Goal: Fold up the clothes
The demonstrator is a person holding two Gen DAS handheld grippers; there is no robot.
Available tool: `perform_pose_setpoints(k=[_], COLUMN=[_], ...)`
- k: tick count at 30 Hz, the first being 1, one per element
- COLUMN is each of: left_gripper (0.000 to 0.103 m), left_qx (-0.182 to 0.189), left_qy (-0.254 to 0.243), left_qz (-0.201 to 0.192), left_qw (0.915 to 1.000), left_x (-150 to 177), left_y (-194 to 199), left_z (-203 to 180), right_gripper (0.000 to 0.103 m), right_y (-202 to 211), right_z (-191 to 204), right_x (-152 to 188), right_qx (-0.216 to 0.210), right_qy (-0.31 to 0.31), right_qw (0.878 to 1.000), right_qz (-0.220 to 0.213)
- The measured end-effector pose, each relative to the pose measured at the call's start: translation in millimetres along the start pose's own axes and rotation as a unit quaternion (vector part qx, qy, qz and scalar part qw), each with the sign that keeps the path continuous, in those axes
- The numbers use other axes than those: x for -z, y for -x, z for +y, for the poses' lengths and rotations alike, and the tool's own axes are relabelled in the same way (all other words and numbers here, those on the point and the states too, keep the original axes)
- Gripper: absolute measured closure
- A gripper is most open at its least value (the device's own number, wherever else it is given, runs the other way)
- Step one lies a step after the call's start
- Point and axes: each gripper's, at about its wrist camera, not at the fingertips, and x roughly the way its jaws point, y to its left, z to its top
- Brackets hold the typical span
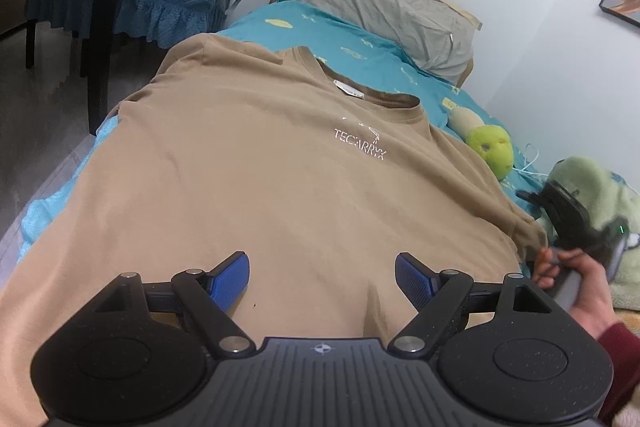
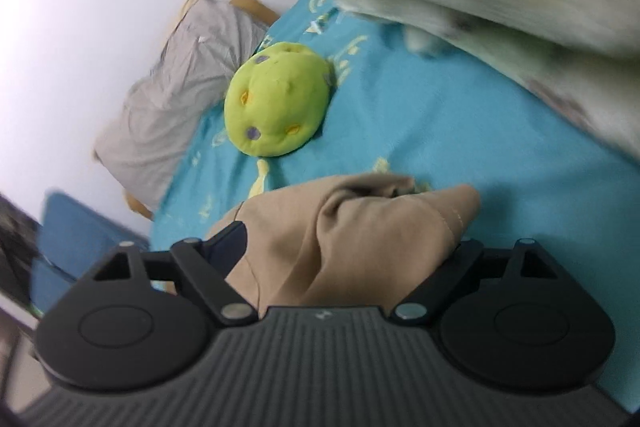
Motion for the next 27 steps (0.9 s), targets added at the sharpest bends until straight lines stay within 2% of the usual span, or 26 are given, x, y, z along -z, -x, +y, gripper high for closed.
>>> perform_pose_setpoints(k=[1,2,3,4,7,9,13,16,20,22,27], left_gripper=[0.021,0.021,0.021,0.021,0.021,0.021,0.021,0.021,0.020,0.020,0.019], left_qx=[0.001,0.000,-0.002,-0.004,-0.008,-0.011,-0.035,-0.066,-0.107,-0.118,-0.126], left_qy=[-0.004,-0.008,-0.011,-0.015,-0.023,-0.022,-0.033,-0.043,-0.036,-0.018,0.017], left_qz=[0.000,-0.002,-0.006,-0.009,-0.020,-0.028,-0.054,-0.074,-0.091,-0.087,-0.074], left_qw=[1.0000,1.0000,0.9999,0.9998,0.9995,0.9993,0.9974,0.9941,0.9895,0.9890,0.9891], left_x=[0,-1,-2,-4,-8,-14,-26,-35,-46,-51,-56], left_y=[-2,-3,-3,-3,-3,1,17,35,55,61,61], left_z=[-1,-2,-2,-3,-3,-1,0,6,22,34,61], right_gripper=[0.034,0.056,0.071,0.082,0.084,0.084,0.084,0.084,0.083,0.083,0.082], right_y=[-7,-12,-17,-21,-15,-10,1,7,-8,-24,-72], right_z=[6,12,19,26,42,63,132,188,253,269,277], right_x=[-3,-5,-8,-10,-20,-22,3,31,109,146,213], right_qx=[0.001,0.016,0.031,0.044,0.065,0.082,0.111,0.121,0.088,0.065,0.052], right_qy=[0.021,0.045,0.069,0.092,0.126,0.167,0.275,0.357,0.478,0.509,0.560], right_qw=[1.000,0.999,0.997,0.995,0.989,0.979,0.946,0.912,0.862,0.851,0.826], right_qz=[0.007,0.004,0.002,-0.002,-0.053,-0.080,-0.131,-0.162,-0.142,-0.112,-0.031])
